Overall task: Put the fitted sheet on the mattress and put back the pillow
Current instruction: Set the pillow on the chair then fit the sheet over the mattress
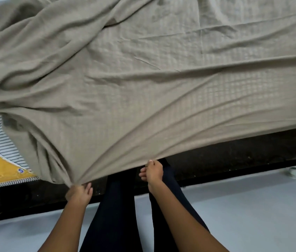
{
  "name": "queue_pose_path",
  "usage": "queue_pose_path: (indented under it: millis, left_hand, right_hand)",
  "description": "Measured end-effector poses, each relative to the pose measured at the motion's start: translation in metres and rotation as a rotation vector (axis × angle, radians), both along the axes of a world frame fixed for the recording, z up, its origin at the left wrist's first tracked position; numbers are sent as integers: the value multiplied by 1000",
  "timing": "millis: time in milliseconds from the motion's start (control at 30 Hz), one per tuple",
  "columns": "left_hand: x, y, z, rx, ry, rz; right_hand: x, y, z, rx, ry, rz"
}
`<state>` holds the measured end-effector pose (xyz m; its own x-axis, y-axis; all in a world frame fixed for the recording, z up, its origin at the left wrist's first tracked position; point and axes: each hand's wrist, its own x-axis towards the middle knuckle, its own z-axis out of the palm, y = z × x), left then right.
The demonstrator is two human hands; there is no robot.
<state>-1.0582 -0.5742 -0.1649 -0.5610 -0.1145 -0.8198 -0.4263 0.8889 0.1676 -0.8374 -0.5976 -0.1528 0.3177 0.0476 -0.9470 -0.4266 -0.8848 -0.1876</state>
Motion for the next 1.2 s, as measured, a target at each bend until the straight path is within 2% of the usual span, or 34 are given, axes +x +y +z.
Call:
queue_pose_path:
  millis: [100,133,200,267,300,367,433,467,500,533,600,667,733,800,867,967,1033,1067,1100,1200]
  left_hand:
    - [-13,-4,12,-117,-24,24]
    - [-19,0,13,-105,13,22]
    - [-31,13,17,-5,209,-24]
    - [-41,31,20,17,537,-285]
    - [-46,39,22,30,644,-425]
    - [-55,57,22,64,719,-708]
    - [-66,68,15,123,680,-1016]
    - [-75,68,12,157,644,-1080]
    - [-86,68,10,175,627,-1052]
    - [-100,66,7,172,623,-916]
    - [-132,55,7,96,649,-470]
    - [-165,43,9,-12,514,-75]
    - [-187,37,10,-82,359,57]
    - [-197,50,18,-85,537,-69]
    - [-203,70,22,81,665,-396]
    - [-203,103,13,266,609,-892]
    - [-207,120,10,313,508,-1071]
    - [-218,125,10,353,475,-1041]
    - [-221,123,10,378,486,-926]
    - [-274,105,26,192,577,-358]
  right_hand:
    - [-4,-4,1,-61,-22,-43]
    - [-7,-3,1,-52,-7,-38]
    - [-17,1,2,-11,78,-1]
    - [-33,7,5,17,165,56]
    - [-42,11,7,26,191,84]
    - [-63,18,7,50,218,137]
    - [-85,24,7,64,223,201]
    - [-97,27,6,66,221,231]
    - [-109,30,6,63,217,259]
    - [-121,32,6,58,214,288]
    - [-143,35,6,53,214,345]
    - [-165,38,7,46,227,372]
    - [-187,42,10,46,233,385]
    - [-211,46,13,51,213,402]
    - [-236,51,15,49,193,391]
    - [-273,60,13,39,164,354]
    - [-290,66,11,39,148,334]
    - [-301,68,9,36,143,339]
    - [-300,68,9,30,135,346]
    - [-315,71,9,28,95,352]
